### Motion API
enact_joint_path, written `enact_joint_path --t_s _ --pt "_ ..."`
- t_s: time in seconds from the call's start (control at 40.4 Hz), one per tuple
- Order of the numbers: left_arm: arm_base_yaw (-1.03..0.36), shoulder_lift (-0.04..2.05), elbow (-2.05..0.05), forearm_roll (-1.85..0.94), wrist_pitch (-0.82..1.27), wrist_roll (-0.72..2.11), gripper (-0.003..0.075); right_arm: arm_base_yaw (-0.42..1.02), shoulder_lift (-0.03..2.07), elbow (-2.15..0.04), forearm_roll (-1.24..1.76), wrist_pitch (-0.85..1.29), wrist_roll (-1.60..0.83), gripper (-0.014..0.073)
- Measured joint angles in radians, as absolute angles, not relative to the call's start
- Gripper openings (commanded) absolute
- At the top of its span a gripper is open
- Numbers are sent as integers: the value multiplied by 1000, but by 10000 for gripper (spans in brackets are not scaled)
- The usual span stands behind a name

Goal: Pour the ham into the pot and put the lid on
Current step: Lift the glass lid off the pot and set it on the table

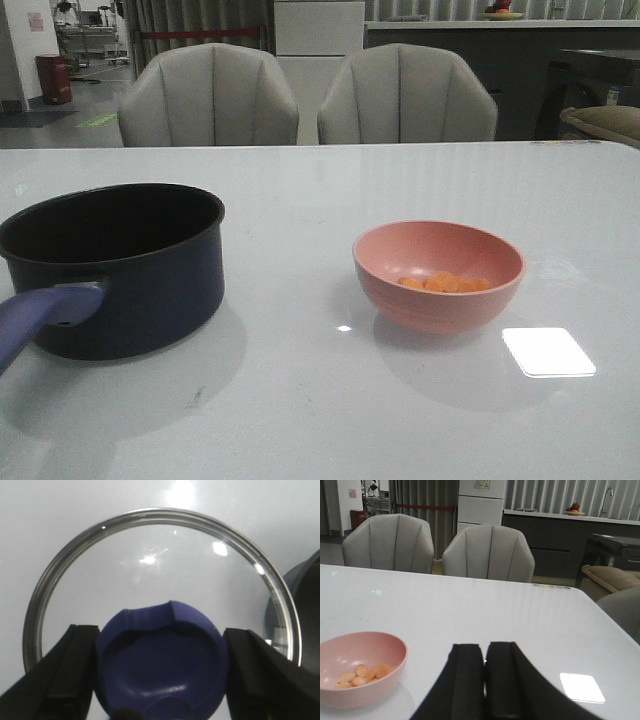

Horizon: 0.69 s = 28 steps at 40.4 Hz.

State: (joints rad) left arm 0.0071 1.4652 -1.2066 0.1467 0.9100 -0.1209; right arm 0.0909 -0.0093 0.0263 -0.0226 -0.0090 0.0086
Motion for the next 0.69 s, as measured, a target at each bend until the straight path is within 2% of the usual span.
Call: enact_joint_path --t_s 0.248,0.693 --pt "200 1487 -1074 -70 784 56 270 91 -9 26 -23 -9 9 160" --pt "223 1635 -982 -95 620 66 272 91 -9 26 -23 -9 9 160"
